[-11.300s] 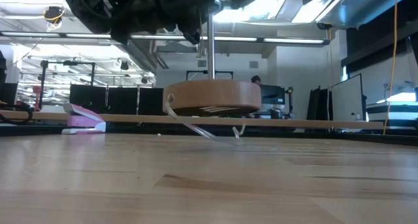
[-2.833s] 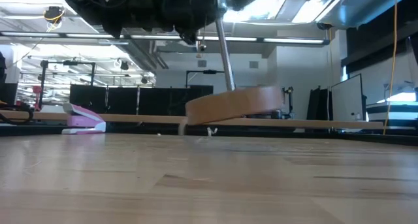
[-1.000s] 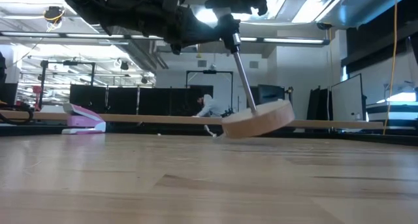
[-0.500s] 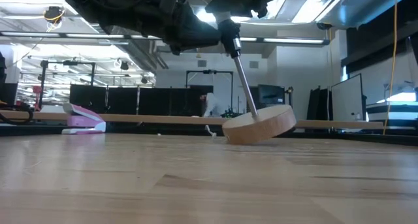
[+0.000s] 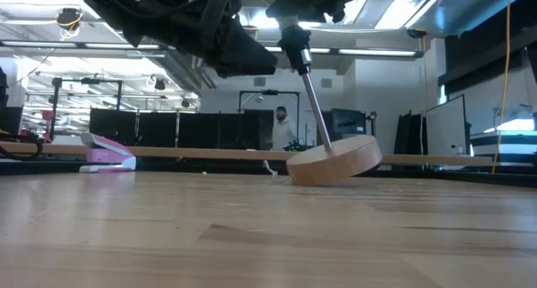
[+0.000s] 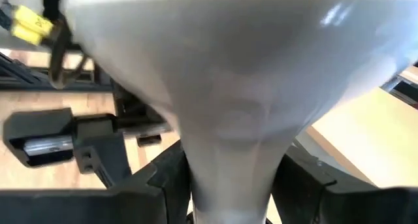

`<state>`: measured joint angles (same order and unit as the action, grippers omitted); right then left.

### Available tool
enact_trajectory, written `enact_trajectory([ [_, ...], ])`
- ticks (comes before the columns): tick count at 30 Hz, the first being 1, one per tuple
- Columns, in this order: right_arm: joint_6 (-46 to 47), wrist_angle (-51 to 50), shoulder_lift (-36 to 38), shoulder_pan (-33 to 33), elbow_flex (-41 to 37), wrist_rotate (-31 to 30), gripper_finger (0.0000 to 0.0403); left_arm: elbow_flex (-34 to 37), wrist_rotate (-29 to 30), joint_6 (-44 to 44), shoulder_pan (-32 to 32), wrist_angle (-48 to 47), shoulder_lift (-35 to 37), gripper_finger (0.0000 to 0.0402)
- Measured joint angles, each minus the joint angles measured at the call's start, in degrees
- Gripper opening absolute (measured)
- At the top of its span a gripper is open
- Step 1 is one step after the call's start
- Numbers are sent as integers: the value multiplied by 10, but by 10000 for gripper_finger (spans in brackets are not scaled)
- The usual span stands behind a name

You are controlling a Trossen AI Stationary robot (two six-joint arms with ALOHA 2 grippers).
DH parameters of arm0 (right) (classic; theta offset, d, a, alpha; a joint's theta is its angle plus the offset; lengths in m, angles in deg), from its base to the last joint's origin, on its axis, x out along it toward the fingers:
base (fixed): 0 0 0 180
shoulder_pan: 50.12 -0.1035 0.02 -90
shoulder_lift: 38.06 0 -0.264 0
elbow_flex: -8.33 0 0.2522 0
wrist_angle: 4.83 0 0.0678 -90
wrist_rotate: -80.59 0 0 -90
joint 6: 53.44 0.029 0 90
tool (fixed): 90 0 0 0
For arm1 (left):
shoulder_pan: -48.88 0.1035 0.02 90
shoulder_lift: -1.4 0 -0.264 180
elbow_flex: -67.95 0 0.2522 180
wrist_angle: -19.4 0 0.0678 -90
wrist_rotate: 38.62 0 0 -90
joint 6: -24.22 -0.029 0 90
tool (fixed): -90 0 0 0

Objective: Screw lightbulb
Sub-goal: Insert the white lightbulb into the brown lamp

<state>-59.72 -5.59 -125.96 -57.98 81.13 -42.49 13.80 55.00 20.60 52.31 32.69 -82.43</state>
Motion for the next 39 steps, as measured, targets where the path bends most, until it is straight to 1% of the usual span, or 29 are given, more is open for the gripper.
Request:
enact_trajectory([
  [4, 0, -11, -3, 0, -2, -8, 194, 0, 0, 4, 4, -6, 0, 223],
  [11, 0, -22, -2, 0, -1, -8, 255, 0, 0, 5, 4, -12, 0, 224],
  [14, 0, -22, -1, 0, -1, -8, 274, 1, 0, 4, 4, -12, -1, 224],
  [18, 0, -27, -1, -1, -1, -3, 284, 1, 0, 4, 4, -12, -1, 224],
  [25, 0, -30, -1, -1, -1, -2, 280, 1, 0, 36, 4, 3, -12, 224],
  [30, 0, -29, -1, 0, -1, -2, 280, 1, 0, 80, 2, 86, -44, 224],
  [34, 0, -29, -1, 0, -1, -2, 280, 1, 0, 122, 1, 158, -83, 224],
  [39, -2, -28, 0, 0, -1, -2, 280, 0, -11, 130, -16, 246, -120, 224],
])
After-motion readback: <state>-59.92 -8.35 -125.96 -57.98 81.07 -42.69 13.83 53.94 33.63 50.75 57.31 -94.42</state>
